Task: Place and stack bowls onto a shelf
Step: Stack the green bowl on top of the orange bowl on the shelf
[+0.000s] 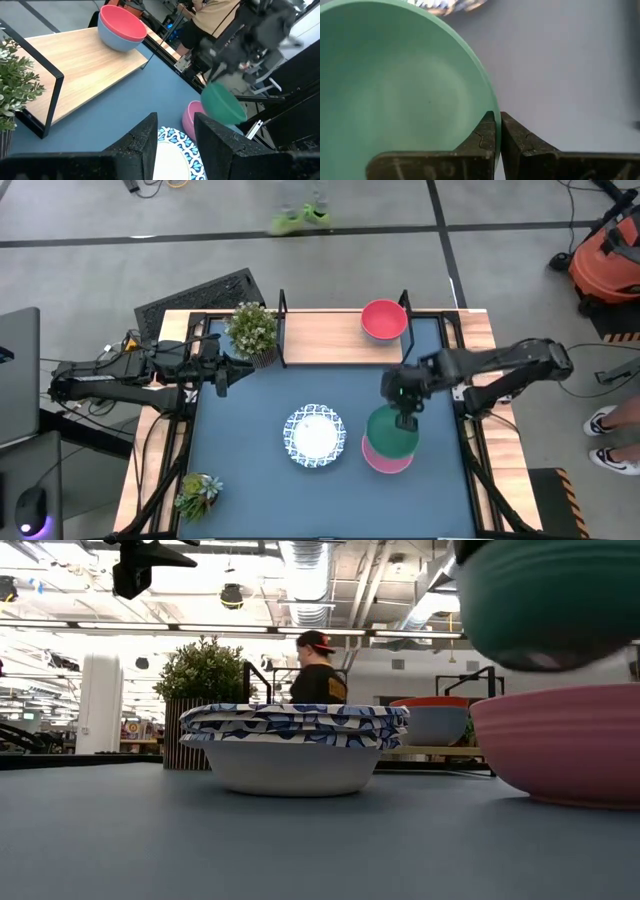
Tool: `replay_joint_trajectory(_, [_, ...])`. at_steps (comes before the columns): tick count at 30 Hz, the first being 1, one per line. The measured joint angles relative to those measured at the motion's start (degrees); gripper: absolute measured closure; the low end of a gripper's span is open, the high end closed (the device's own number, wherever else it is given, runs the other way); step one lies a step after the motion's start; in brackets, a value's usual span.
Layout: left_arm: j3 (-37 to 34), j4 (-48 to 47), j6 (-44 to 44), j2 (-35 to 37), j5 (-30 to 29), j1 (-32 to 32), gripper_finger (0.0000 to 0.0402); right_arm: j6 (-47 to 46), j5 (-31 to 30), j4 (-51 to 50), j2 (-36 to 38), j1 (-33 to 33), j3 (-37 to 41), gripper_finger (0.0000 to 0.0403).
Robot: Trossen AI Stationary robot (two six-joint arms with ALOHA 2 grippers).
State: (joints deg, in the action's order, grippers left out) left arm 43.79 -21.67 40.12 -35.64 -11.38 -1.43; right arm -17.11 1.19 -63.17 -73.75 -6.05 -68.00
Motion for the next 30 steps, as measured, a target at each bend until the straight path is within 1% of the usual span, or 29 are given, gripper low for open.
replay_joint_trajectory(2, [0.0,0.0,0.0,0.0,0.0,0.0,0.0289,4.4,-1.8,-3.6,-0.1,3.8,-4.5,0.0375])
replay_joint_trajectory(4, [0.0,0.0,0.0,0.0,0.0,0.0,0.0289,9.4,-3.5,-5.1,-0.5,8.4,-8.6,0.0375])
replay_joint_trajectory(10, [0.0,0.0,0.1,0.0,0.0,0.0,0.0289,23.1,-4.6,-4.9,-2.8,25.5,-17.9,0.0375])
replay_joint_trajectory(16, [0.0,0.1,0.2,0.0,0.0,0.0,0.0289,34.3,-4.6,-2.9,-9.8,40.7,-25.6,0.0375])
replay_joint_trajectory(21, [0.0,0.1,0.2,0.0,-0.1,0.0,0.0289,40.3,-3.7,-1.9,-17.9,48.1,-32.7,0.0375])
replay_joint_trajectory(24, [0.0,0.0,0.2,0.0,-0.6,0.0,0.0289,42.9,-2.6,-2.2,-22.9,51.1,-36.1,0.0375])
replay_joint_trajectory(27, [0.0,0.0,0.2,0.0,-0.7,0.0,0.0289,45.7,-2.6,-4.6,-27.3,53.4,-38.4,0.0375])
replay_joint_trajectory(30, [0.0,0.0,0.2,0.0,-0.7,0.0,0.0289,47.7,-1.7,-6.4,-30.4,55.5,-38.9,0.0375])
